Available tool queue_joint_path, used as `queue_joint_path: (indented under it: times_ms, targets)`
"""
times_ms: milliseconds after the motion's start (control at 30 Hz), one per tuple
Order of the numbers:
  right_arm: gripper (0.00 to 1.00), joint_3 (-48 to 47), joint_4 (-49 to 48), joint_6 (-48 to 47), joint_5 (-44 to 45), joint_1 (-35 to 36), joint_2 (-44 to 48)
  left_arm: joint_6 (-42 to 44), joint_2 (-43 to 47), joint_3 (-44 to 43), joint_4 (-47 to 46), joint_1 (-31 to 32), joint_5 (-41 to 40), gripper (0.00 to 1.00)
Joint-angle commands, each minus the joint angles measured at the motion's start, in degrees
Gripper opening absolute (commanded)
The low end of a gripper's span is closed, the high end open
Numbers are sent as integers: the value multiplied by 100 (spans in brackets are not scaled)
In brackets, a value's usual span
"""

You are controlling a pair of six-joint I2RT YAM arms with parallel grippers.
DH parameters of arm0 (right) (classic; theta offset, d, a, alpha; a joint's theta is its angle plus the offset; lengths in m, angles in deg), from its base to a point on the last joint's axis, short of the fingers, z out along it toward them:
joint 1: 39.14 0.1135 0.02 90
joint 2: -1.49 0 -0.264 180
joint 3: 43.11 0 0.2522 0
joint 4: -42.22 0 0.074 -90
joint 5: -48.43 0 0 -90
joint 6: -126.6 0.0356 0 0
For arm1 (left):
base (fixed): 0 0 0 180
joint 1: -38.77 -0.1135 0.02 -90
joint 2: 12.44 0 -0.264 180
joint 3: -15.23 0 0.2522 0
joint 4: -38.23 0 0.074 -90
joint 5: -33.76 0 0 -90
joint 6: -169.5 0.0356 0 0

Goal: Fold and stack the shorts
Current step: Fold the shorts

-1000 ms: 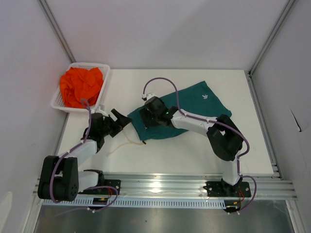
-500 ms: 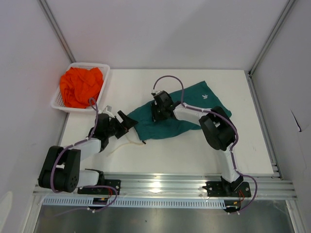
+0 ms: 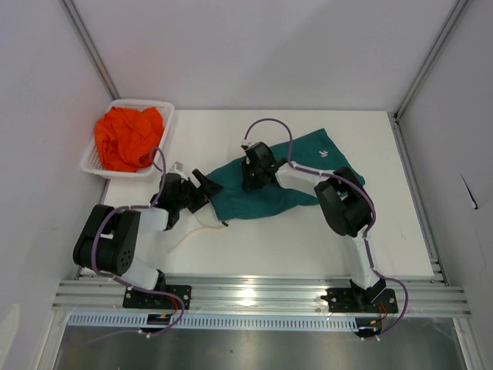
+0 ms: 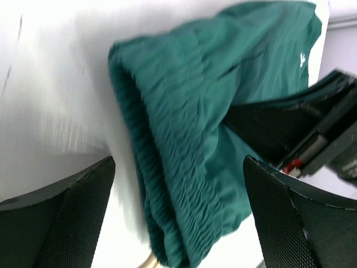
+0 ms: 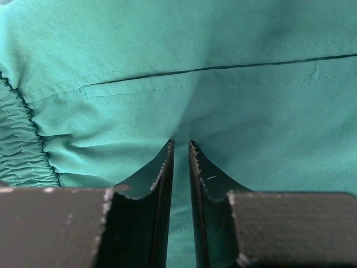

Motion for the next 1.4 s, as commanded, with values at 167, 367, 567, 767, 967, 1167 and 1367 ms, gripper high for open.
queue_joint_path:
  times_ms: [167, 367, 567, 767, 967, 1167, 1367]
  targets:
    - [17, 127, 223, -161, -95, -31, -216, -235, -526, -121, -1061, 213, -795, 96]
    - [17, 197, 135, -179, -166, -22, -163, -393, -842, -331, -1149, 389, -1147, 95]
    - [18, 285, 83, -188, -201, -22, -66, -603, -956, -455, -824, 565, -1586, 95]
    - [18, 302, 56, -170, -254, -22, -57, -797, -1044, -122, -1289, 600, -1683, 95]
    - [18, 294, 39, -153, -341, -22, -75, -824, -1553, -68, -2352, 600, -1210, 91]
    - [18, 276, 3, -126, -464, -39, -154, -789, -1800, -7, -2634, 714, -1103, 87]
    - [18, 241, -23, -82, -500, -48, -224, -604, -1678, 64, -2687, 767, -1051, 70]
